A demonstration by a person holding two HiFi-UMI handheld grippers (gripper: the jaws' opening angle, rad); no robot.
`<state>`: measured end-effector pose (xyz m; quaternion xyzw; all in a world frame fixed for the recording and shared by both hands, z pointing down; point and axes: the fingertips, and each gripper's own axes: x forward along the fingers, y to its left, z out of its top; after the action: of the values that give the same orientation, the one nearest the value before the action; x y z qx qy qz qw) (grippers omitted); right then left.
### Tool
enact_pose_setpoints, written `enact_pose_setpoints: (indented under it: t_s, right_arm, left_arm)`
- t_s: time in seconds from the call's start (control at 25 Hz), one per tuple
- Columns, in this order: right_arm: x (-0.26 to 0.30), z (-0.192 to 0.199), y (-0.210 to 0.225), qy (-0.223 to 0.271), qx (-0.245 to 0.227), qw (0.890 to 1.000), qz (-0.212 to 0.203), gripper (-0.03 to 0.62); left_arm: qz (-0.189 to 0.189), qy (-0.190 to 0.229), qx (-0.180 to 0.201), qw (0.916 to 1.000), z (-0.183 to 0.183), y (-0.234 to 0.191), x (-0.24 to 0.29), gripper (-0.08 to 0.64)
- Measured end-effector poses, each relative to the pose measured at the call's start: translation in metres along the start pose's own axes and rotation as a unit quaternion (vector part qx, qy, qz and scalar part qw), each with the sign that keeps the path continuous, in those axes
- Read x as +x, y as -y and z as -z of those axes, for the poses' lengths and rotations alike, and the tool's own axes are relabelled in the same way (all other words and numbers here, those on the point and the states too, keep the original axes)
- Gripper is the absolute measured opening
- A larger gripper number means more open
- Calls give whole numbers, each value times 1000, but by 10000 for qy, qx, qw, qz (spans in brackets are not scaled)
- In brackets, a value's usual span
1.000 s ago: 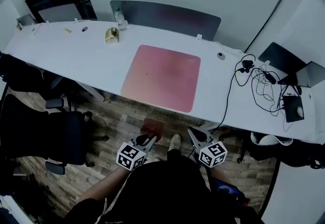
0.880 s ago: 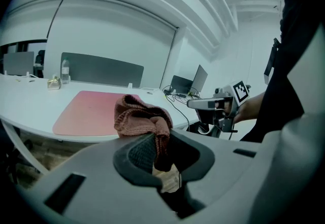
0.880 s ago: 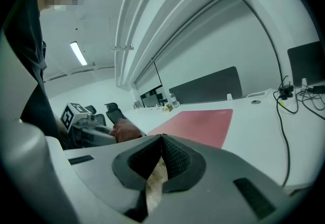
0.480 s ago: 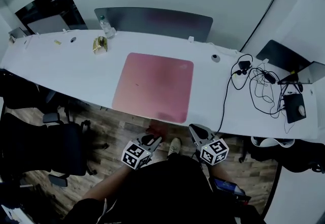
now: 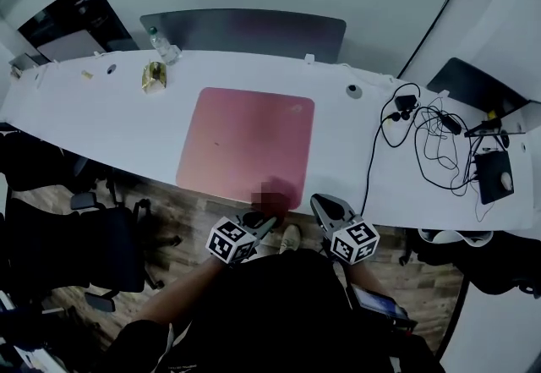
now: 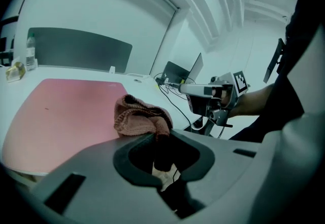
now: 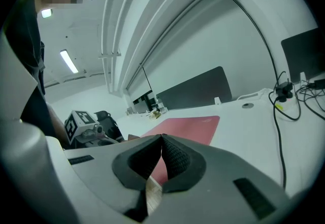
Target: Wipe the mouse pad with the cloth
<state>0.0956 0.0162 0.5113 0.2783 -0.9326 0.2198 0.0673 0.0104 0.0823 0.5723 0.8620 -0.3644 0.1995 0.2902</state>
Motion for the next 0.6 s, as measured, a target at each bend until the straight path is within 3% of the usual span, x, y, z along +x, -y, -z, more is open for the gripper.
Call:
enact_pose_setpoints:
  t_s: [0.2, 0.4, 0.6]
  right_arm:
    - [3, -6, 18, 11, 88, 9999, -50, 26]
    - [3, -5, 33, 0, 189, 9998, -77, 26]
    - [1, -4, 40, -35, 289, 9996, -54, 26]
  left_arm:
    - [63, -454, 117, 9989, -1, -3, 35, 58]
    - [153, -635, -16, 9979, -9, -7, 64, 58]
    - [288, -772, -590, 9949, -6, -19, 84, 58]
